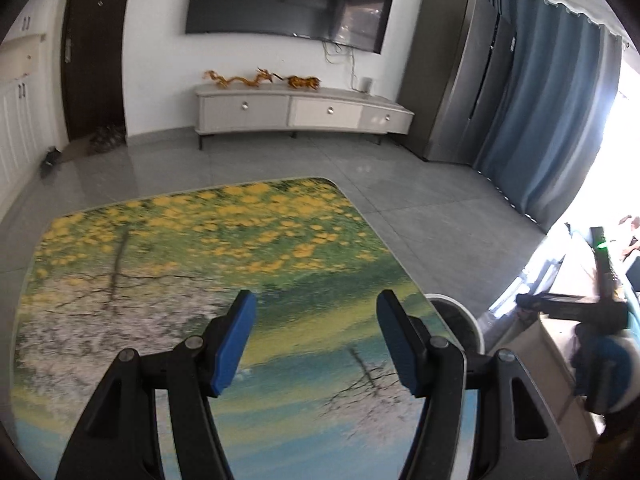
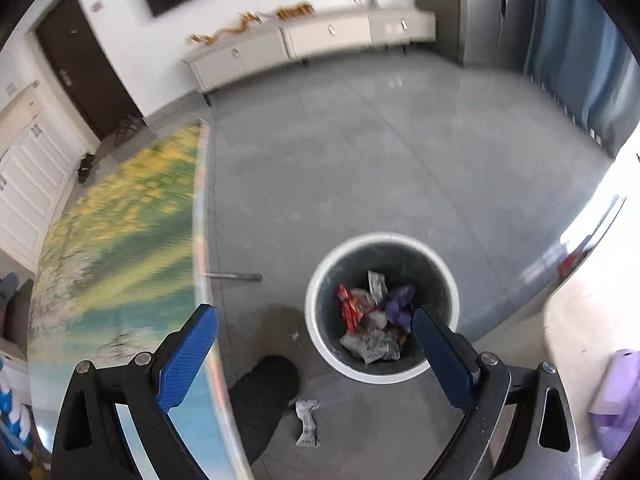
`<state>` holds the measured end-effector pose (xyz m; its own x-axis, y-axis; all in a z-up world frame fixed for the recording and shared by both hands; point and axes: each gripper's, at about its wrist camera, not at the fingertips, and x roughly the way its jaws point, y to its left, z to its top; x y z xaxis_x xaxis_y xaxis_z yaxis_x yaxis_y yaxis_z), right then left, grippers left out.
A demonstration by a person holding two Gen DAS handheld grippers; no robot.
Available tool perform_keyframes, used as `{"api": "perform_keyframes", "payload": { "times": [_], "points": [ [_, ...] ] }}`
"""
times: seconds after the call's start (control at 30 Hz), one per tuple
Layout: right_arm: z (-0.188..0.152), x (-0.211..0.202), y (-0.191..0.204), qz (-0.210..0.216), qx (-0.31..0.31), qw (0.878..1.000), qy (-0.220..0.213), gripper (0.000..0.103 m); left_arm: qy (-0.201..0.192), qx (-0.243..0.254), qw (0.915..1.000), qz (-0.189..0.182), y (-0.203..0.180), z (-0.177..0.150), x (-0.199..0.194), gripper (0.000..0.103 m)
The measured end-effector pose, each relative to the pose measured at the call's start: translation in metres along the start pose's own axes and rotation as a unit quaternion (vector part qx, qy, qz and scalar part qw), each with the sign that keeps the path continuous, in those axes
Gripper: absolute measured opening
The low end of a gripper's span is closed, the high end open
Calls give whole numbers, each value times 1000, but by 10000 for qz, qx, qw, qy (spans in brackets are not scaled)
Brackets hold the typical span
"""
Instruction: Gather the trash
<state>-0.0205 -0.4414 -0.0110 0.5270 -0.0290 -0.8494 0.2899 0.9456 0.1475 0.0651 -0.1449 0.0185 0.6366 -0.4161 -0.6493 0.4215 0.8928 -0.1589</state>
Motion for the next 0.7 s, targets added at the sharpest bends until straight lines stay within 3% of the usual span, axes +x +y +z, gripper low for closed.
{"api": "perform_keyframes", "payload": {
  "times": [0.17,0.27,0.47,0.7],
  "points": [
    [-6,-51,40,217,-179,9975,-652,99,-319,66,9987,388,15,-4,-34,61],
    [-13,-70,69,349,-329,9936,-1021,100,-579,102,9956,736,26,-5,-57,68],
    [-28,-89,140,199,-1026,9800,-1690,101,-949,26,9864,1344,52,-9,-93,71],
    [-45,-98,194,430,-1503,9627,-2209,102,-1212,8,9787,1657,65,-17,-117,71]
  ]
}}
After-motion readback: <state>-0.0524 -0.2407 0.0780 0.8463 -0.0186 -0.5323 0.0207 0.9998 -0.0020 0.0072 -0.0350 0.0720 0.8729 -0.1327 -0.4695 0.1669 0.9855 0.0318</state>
